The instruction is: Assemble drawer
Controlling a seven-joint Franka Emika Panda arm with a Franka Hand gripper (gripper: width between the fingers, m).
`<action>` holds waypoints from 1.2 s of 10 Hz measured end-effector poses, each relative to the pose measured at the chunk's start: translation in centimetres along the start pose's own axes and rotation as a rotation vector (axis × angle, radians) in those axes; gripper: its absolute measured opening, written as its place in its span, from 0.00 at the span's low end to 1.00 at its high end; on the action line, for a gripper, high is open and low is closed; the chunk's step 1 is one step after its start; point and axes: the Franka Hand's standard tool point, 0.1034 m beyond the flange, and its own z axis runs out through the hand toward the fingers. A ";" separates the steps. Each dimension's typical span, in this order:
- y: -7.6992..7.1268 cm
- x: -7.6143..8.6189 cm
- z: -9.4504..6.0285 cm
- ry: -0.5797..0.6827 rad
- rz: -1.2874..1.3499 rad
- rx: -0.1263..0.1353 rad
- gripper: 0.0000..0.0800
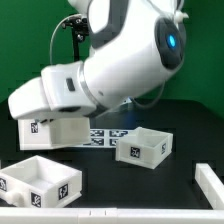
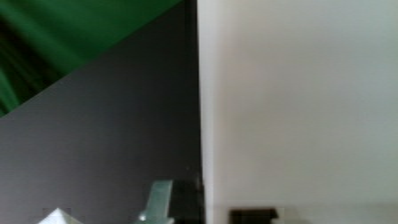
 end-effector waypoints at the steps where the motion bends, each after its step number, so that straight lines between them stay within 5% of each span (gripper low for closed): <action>1: 0.0 0.3 0.4 -0.071 -0.005 0.002 0.08; 8: -0.1 1.5 0.9 -0.079 -0.022 -0.007 0.08; 9: -0.1 1.5 0.9 -0.079 -0.022 -0.007 0.37; 10: -0.1 1.5 0.9 -0.079 -0.022 -0.007 0.37; 11: -0.1 1.5 0.9 -0.079 -0.022 -0.007 0.61; 12: -0.2 1.3 0.5 -0.088 -0.025 -0.007 0.61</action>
Offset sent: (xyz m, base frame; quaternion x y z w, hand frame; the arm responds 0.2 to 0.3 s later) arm 0.0008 0.0011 -0.0161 0.0037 0.0208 -0.0028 0.9998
